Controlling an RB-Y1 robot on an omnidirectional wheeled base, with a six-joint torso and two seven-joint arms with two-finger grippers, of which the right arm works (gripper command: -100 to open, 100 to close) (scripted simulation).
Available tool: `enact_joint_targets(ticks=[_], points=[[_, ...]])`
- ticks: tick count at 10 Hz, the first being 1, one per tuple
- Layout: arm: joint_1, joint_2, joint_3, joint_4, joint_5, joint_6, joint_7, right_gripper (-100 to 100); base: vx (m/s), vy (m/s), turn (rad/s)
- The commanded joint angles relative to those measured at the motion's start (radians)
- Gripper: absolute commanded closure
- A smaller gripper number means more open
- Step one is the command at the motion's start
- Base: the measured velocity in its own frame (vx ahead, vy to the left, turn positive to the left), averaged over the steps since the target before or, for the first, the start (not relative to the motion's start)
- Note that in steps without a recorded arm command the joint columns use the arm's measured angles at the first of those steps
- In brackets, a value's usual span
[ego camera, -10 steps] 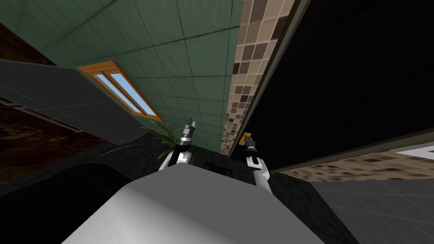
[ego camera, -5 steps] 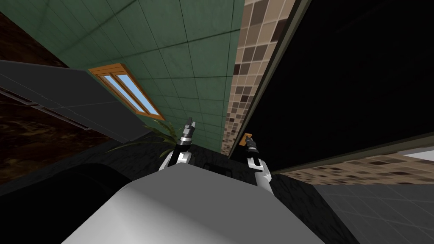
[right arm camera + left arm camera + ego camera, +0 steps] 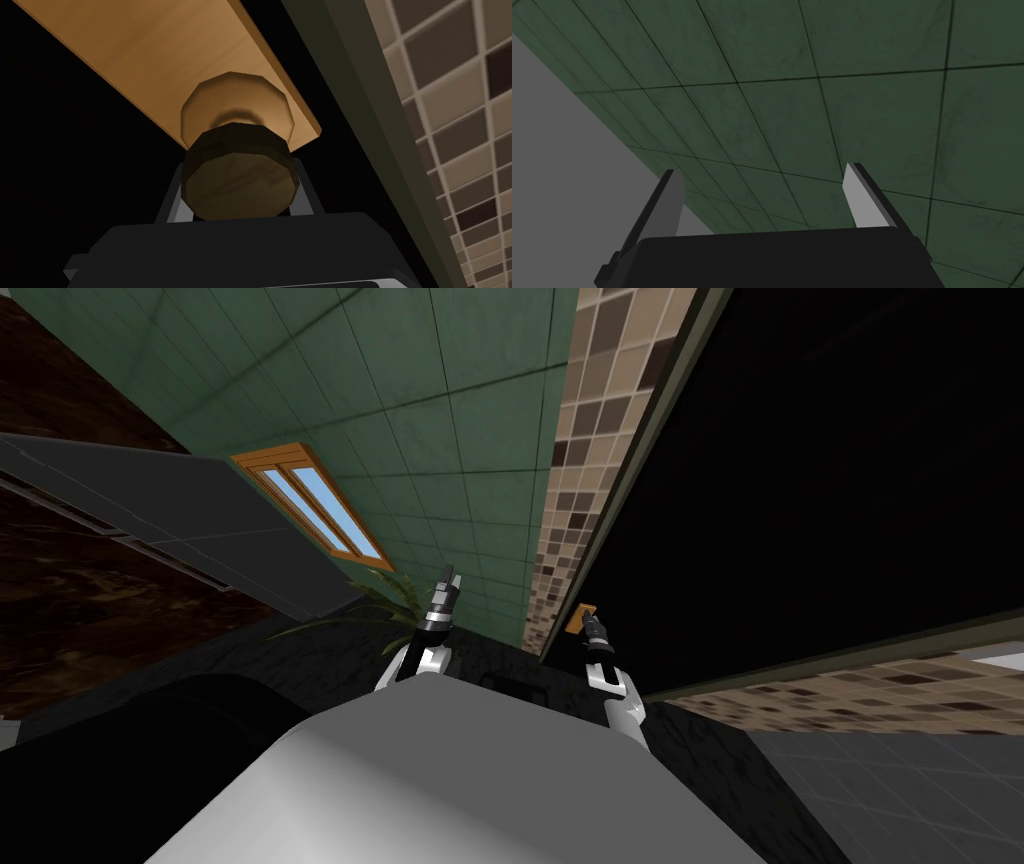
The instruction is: Pull the door open
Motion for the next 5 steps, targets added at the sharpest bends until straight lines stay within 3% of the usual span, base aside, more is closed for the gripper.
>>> enact_joint_targets(ticks=[1,2,3,5], points=[[0.011,0.007,0.02,-0.006,-0.013,0.0,-0.04,100,-0.024,-0.012,0.057],[0.022,0.003,0.026,-0.016,-0.038,-0.001,-0.074,100,-0.025,-0.011,0.058],[0.022,0.003,0.026,-0.016,-0.038,-0.001,-0.079,100,-0.01,-0.008,0.021],[0.045,-0.007,0.04,-0.036,-0.089,-0.004,-0.143,100,-0.021,-0.007,0.066]])
